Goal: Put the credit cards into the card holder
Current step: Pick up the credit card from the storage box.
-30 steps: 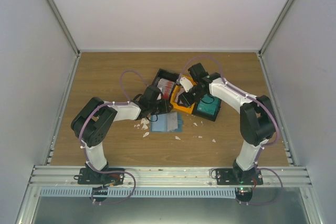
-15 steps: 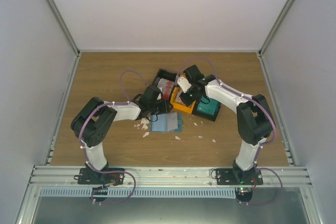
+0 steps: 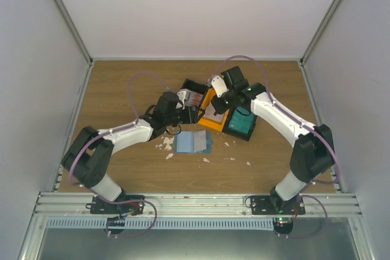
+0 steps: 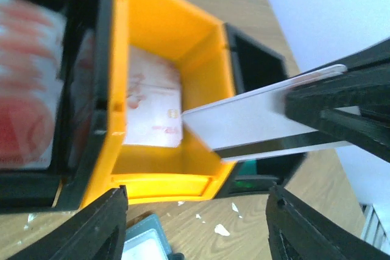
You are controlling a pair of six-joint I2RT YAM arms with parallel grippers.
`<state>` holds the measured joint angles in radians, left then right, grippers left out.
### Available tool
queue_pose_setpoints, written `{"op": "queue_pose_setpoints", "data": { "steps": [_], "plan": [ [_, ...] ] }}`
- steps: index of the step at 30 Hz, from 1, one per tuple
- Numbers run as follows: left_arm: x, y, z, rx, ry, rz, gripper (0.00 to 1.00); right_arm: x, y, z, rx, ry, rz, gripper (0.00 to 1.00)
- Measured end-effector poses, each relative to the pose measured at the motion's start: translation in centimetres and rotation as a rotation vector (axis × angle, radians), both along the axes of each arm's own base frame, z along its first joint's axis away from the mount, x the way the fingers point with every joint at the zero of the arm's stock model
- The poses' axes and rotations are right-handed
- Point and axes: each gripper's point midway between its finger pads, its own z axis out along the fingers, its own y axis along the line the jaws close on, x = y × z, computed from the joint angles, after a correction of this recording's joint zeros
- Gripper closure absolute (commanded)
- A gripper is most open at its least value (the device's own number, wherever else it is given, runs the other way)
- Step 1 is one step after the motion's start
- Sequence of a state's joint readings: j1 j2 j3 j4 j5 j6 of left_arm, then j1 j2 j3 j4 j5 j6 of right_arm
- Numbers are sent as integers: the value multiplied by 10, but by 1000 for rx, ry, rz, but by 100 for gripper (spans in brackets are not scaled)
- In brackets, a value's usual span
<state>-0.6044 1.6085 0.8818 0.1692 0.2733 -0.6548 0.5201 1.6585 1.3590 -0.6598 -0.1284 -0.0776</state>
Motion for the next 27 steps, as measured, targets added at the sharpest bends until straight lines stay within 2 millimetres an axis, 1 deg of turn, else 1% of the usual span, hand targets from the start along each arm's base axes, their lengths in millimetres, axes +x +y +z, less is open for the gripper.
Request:
{"op": "queue_pose_setpoints", "data": {
  "steps": [2,6,9,12,13,14,17,20,21,23,24,25,26,27],
  "plan": [
    [-5,-1,20,-15,-59,-38,31,-8,7,18,73,1,30,99],
    [-19,-3,53,-34,-173,-140,29,-33,25,49,227,28,125,99],
    [-36,0,67,-39,-235,-206,29,-57,35,68,332,51,203,99],
    [-53,3,74,-48,-268,-264,32,-84,41,84,431,87,283,99],
    [-61,4,76,-55,-273,-287,34,-91,43,87,456,98,305,99],
    [-67,4,77,-64,-276,-307,39,-99,44,91,482,111,330,100],
    [-91,4,81,-106,-278,-390,56,-121,47,99,549,157,403,99],
    [-110,1,89,-156,-285,-476,76,-136,48,105,597,184,460,99],
    [-114,0,93,-175,-283,-497,83,-139,48,107,608,185,474,98],
    [-125,-3,101,-214,-292,-552,98,-145,47,113,624,180,493,88],
    [-130,-3,104,-232,-289,-575,100,-147,46,115,629,175,498,81],
    [-134,-4,108,-250,-288,-595,100,-147,45,117,634,167,498,72],
    [-139,-5,113,-266,-300,-621,100,-148,44,119,639,154,500,65],
    [-142,-5,116,-279,-305,-636,100,-148,44,121,646,148,497,60]
  ]
}}
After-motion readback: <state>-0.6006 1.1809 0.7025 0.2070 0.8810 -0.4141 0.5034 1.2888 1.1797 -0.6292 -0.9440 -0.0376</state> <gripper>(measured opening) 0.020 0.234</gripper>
